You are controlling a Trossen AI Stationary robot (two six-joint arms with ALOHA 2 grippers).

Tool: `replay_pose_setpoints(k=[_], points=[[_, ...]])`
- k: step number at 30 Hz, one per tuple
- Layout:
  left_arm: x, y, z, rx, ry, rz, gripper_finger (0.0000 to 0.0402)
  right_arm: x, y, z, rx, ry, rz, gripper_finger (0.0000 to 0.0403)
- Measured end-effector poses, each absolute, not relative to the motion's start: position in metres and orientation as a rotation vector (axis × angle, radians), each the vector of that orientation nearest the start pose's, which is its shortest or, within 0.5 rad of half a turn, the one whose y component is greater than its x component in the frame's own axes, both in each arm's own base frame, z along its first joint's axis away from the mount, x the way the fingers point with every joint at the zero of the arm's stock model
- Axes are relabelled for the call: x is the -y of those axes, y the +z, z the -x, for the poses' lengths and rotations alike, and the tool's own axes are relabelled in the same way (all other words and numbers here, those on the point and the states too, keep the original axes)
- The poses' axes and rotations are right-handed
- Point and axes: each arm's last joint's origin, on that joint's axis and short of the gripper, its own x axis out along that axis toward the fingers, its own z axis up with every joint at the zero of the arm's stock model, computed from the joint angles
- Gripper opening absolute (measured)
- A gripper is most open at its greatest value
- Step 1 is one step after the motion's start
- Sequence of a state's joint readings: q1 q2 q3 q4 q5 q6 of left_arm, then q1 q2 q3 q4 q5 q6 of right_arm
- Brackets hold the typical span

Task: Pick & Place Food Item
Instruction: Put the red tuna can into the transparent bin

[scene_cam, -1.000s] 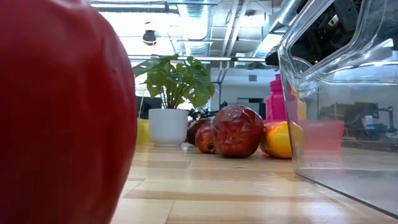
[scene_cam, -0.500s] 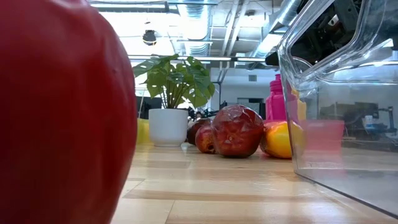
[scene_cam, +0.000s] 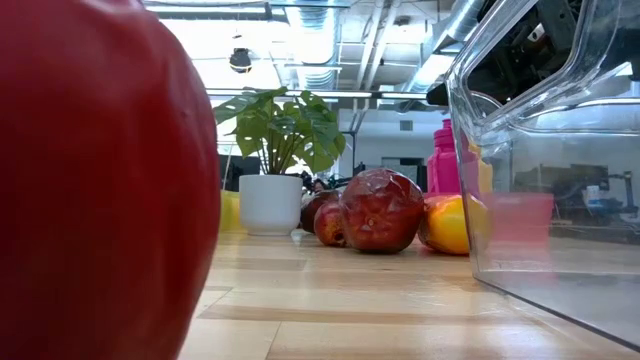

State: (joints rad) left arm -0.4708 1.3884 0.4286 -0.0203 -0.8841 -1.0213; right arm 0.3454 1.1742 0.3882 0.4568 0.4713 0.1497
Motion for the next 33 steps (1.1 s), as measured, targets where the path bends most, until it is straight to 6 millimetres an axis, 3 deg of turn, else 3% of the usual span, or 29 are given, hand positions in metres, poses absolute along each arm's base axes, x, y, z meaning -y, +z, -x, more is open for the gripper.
replay_pose_setpoints(k=[11, 19, 33], points=[[0.075, 0.123, -0.198, -0.522, 0.673, 0.340, 0.0000, -0.063, 0.186, -0.213, -0.292, -0.147, -0.018, 0.0000], [0.076, 0.106, -0.201, -0.540, 0.722, 0.295, 0.0000, -0.063, 0.186, -0.213, -0.292, -0.147, -0.018, 0.0000], [0.083, 0.107, -0.202, -0.553, 0.645, 0.287, 0.0000, -0.063, 0.186, -0.213, -0.292, -0.147, -0.017, 0.0000]])
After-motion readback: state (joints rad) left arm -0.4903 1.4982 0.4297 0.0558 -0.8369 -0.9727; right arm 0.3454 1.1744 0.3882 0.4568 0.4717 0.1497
